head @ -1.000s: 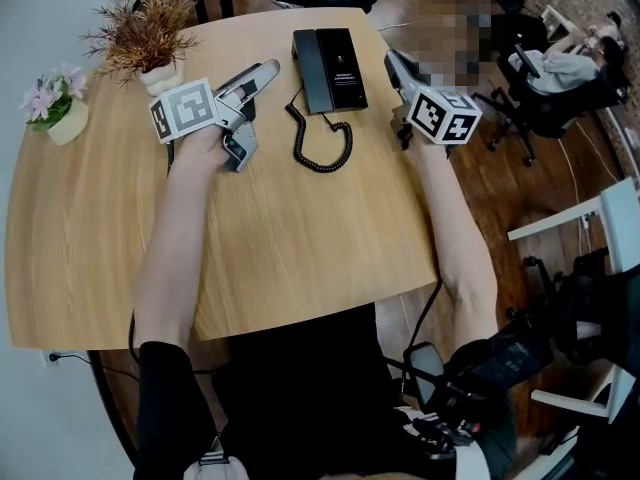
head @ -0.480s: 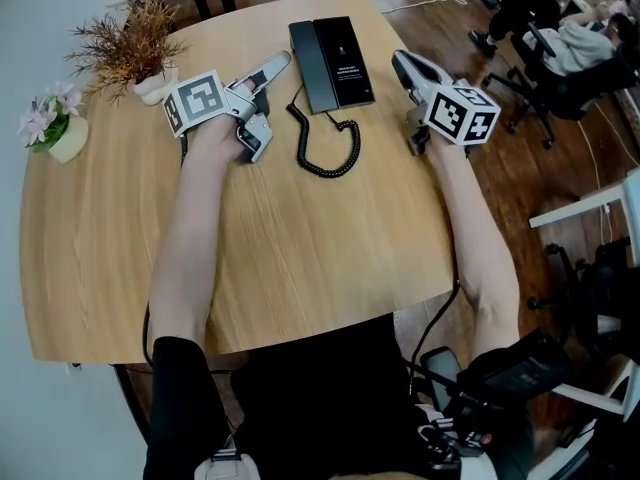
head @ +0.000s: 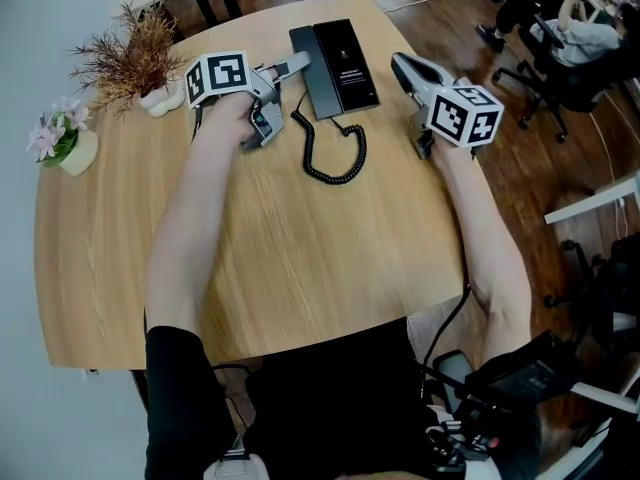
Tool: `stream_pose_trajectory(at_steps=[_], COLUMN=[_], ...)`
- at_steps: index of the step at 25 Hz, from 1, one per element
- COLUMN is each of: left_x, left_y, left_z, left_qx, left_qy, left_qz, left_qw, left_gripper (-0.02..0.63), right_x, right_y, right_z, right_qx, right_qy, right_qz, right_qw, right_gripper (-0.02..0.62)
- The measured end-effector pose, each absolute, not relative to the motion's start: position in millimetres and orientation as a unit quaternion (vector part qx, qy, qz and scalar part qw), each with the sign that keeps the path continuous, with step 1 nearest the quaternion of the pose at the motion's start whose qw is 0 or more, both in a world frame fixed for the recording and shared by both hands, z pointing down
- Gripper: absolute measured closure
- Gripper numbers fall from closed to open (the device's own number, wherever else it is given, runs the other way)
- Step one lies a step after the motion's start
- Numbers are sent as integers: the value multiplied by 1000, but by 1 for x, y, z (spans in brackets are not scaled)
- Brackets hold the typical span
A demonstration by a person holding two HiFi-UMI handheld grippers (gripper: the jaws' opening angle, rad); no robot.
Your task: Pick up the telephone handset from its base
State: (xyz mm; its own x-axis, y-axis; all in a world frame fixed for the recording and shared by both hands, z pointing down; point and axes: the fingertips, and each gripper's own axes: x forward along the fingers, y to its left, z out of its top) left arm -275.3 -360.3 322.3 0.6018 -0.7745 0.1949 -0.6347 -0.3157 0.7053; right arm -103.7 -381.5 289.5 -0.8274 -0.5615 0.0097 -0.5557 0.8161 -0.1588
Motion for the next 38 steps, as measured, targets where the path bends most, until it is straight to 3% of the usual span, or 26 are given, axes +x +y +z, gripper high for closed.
stream_pose_trajectory(at_steps=[15, 17, 23, 38], left_x=[-252, -249, -242, -267], left_y=[-367, -366, -371, -369], left_z=[334, 336, 343, 328], left_qx=[814, 817, 828, 793], left_qy=[-423, -420, -408, -474], left_qz=[-17, -8, 5, -103], left_qw=[398, 395, 385, 369], left_gripper=[326, 412, 439, 495], right_x=[-110, -110, -102, -124], right_y=[-373, -373, -375, -374], right_z=[282, 281, 289, 280], right_qx=[-284, -284, -297, -276], right_qy=[956, 956, 952, 960], right_qz=[-67, -66, -72, -53], right_qw=[24, 25, 21, 9], right_gripper=[592, 592, 592, 592])
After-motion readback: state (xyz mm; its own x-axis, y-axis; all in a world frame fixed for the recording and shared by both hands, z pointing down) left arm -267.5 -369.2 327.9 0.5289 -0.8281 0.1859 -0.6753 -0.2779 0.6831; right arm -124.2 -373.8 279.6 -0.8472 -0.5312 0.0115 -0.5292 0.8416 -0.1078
